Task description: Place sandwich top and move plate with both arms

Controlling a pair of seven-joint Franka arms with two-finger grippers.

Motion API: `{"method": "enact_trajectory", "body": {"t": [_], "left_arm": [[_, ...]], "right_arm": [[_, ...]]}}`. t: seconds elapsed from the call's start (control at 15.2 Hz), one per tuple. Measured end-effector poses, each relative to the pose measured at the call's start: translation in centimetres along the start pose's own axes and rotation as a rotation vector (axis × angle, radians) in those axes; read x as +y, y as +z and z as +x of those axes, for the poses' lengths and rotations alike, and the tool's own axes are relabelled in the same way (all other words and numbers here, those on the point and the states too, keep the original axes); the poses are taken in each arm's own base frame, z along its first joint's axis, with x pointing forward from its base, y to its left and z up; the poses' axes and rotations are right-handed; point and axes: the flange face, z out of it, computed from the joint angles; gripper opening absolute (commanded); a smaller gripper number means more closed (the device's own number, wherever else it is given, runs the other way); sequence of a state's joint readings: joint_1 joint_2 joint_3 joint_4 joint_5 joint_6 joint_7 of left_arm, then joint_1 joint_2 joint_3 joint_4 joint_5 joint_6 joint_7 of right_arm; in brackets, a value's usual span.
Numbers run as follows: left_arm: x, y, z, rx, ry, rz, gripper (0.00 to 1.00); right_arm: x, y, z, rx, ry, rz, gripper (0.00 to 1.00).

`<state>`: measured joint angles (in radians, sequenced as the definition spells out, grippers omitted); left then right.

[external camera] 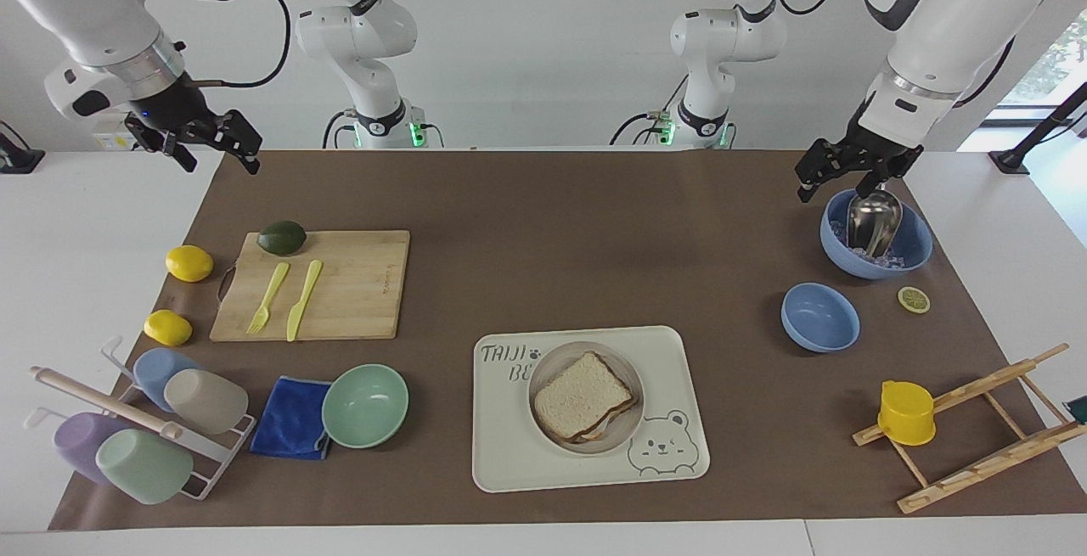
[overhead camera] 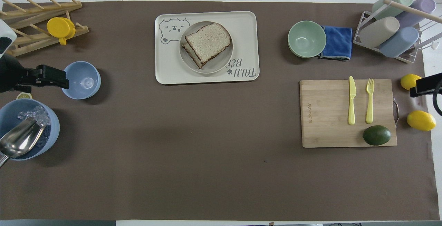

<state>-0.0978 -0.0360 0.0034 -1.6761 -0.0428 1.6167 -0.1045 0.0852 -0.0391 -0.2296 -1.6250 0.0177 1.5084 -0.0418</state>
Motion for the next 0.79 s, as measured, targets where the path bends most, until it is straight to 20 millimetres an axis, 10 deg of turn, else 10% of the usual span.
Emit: {"method": "enact_trajectory", "body": {"t": [0.79], "left_arm": [[1.8,-2.2,-0.8,-0.025,0.04,0.039,1.0]], "right_arm": [[0.0,0.0,0.0,0.0,0.0,0.0,1.0]]}}
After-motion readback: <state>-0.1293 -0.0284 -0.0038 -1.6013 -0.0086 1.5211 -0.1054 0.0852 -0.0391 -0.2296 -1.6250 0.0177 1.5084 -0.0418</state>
